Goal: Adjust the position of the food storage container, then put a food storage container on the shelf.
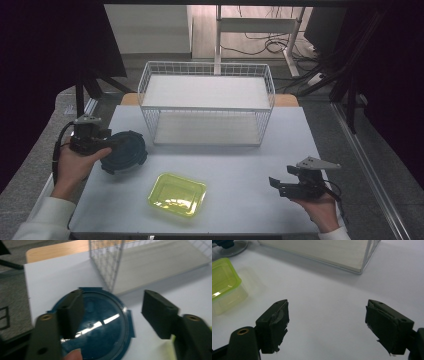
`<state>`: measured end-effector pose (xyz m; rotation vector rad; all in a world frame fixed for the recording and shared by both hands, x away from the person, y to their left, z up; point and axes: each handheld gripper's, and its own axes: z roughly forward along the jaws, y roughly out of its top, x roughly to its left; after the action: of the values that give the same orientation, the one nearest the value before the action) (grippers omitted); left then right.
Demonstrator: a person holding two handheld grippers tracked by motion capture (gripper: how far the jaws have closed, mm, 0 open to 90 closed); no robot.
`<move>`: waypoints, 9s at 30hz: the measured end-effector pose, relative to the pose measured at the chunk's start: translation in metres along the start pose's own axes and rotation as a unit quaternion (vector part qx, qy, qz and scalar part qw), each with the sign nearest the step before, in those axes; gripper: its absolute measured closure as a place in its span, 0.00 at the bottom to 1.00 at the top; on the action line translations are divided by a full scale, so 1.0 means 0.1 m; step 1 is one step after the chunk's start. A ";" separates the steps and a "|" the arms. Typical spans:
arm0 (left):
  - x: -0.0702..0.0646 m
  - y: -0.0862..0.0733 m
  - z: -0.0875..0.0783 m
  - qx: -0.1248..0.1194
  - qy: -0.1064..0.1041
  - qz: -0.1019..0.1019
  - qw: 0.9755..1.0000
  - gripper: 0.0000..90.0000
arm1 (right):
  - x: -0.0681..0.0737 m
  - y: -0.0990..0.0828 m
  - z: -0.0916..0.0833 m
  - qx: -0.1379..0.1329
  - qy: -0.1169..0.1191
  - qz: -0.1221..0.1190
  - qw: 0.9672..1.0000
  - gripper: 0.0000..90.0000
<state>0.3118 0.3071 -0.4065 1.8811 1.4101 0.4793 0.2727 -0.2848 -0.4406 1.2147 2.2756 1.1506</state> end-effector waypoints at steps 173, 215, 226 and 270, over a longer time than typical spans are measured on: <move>-0.25 -0.56 -0.07 -0.015 -0.098 -0.062 0.993 0.11 | 0.76 0.62 0.59 0.013 0.132 0.021 0.991 0.16; 0.34 -0.49 0.41 0.027 -0.174 -0.123 0.977 0.08 | 1.55 1.14 1.76 0.078 0.206 0.101 0.970 0.17; 0.48 -0.55 0.65 0.053 -0.201 -0.150 0.967 0.05 | 1.69 1.22 2.19 0.109 0.244 0.167 0.949 0.17; 0.47 -0.66 0.89 0.090 -0.249 -0.175 0.948 0.13 | 1.91 1.24 2.79 0.187 0.223 0.200 0.935 0.17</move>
<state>0.3430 0.3312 -0.5202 1.6732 1.4214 -0.2929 0.3930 0.0486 -0.5022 1.7803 2.7638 1.2695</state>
